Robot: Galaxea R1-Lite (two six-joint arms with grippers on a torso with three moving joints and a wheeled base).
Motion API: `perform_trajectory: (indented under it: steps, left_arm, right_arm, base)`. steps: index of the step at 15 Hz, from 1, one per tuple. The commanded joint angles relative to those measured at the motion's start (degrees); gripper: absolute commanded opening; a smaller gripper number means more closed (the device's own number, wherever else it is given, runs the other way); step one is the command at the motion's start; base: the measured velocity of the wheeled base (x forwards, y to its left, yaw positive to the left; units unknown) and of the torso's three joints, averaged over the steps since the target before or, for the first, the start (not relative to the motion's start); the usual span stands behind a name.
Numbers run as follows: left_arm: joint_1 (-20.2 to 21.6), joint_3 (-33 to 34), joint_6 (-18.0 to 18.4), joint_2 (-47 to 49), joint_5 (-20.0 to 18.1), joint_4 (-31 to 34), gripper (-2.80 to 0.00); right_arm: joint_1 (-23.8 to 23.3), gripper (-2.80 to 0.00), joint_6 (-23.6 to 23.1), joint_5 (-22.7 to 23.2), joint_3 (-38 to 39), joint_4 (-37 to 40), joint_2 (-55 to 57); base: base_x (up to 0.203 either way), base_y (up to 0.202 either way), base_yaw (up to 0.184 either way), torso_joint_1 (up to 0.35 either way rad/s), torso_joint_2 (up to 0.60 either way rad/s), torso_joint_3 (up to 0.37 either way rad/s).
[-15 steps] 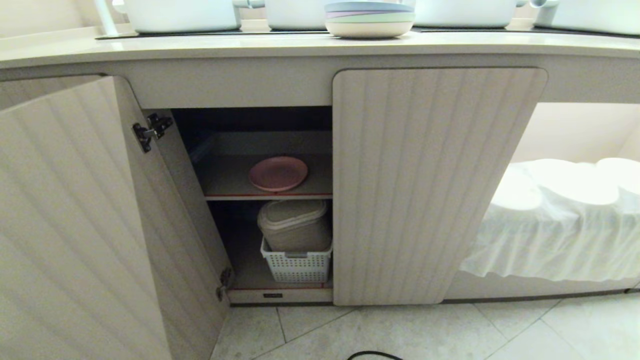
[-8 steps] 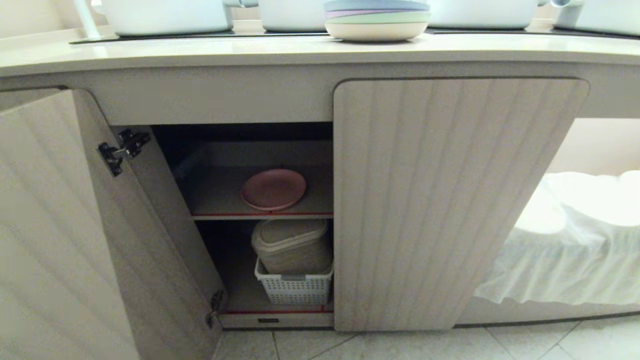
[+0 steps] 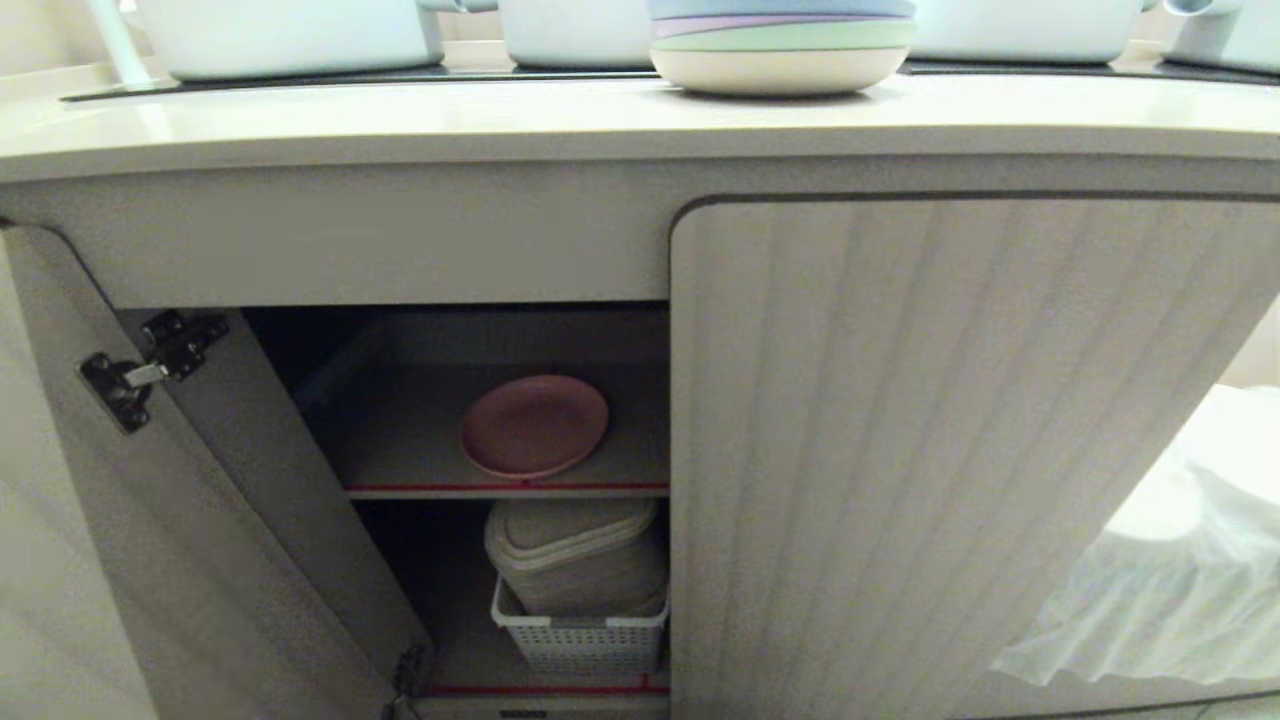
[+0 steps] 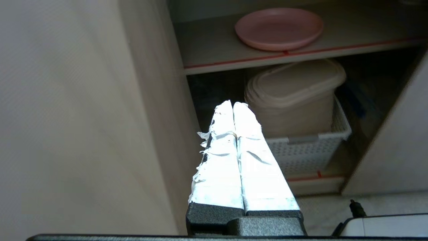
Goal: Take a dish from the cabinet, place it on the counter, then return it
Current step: Take the plate from the cabinet
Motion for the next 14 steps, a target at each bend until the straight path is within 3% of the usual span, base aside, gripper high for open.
perform_trajectory:
  steps: [1,14]
  left_arm:
    - [0.02,0.0,0.01,-0.02,0.02,0.0,-2.8]
    - [0.02,0.0,0.17,-0.02,-0.16,0.0,-2.8]
  right_arm:
    - [0.01,-2.8,0.02,-0.03,0.0,-0.04,0.0]
    - [0.01,-2.8,0.02,-0.03,0.0,-0.04,0.0]
  base:
    - [0.184,0.0,0.002,0.007,0.0,0.002]
    - [0.01,0.0,0.0,0.001,0.0,0.0]
